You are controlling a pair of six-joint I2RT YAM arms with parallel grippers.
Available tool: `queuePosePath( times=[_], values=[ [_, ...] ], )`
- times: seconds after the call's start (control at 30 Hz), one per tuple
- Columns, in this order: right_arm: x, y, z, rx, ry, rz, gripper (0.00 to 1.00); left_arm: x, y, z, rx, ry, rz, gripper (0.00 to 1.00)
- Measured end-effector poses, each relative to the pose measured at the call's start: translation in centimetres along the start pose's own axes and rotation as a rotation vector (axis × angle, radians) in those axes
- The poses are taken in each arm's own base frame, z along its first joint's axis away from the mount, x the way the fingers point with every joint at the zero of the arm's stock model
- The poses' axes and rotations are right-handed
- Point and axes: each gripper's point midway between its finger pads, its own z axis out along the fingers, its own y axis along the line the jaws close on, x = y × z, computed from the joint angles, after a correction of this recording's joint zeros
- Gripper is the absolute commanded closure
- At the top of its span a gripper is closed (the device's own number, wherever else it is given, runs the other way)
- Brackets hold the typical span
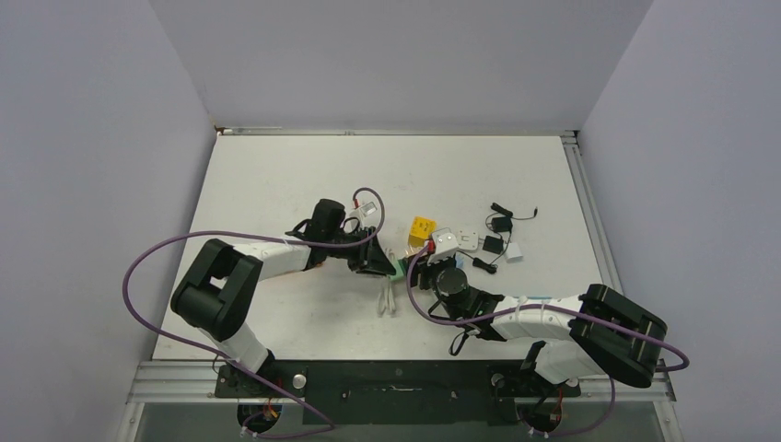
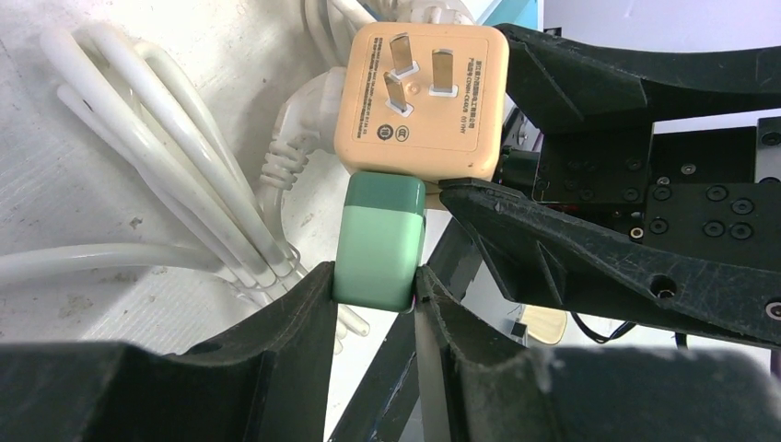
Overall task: Pull the plug off the socket
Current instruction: Remove the plug from the socket.
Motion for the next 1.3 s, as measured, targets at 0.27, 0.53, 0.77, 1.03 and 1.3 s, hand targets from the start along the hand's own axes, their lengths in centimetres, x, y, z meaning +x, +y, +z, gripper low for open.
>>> queuePosePath(
  times=[0.27,0.53,0.77,1.03,1.3],
  values=[
    [-0.2,-0.1,0.1,0.005,-0.006,0.02,0.95,-0.2,-0.5,-0.1,0.046,-0.012,0.004,0.88],
    [-0.5,0.0,0.7,0.013,-0.01,0.06,0.95,-0.9,-1.1,-0.7,0.085,-0.061,0.006,0.88],
    [-0.5,0.1,1.0,0.013,-0.008,0.065,0.95,-1.2,-0.8,-0.9,0.064,-0.079,0.007,0.89],
    [-0.1,0.4,1.2,-0.035,0.022,0.085,0.34,-1.3,0.2,-1.4,-0.034,-0.046,0.009,0.91],
    [-1.9,-0.7,1.5,-0.047,-0.006,0.105,0.1,-2.2,1.9,-3.0,-0.059,-0.071,-0.061,0.91]
  ],
)
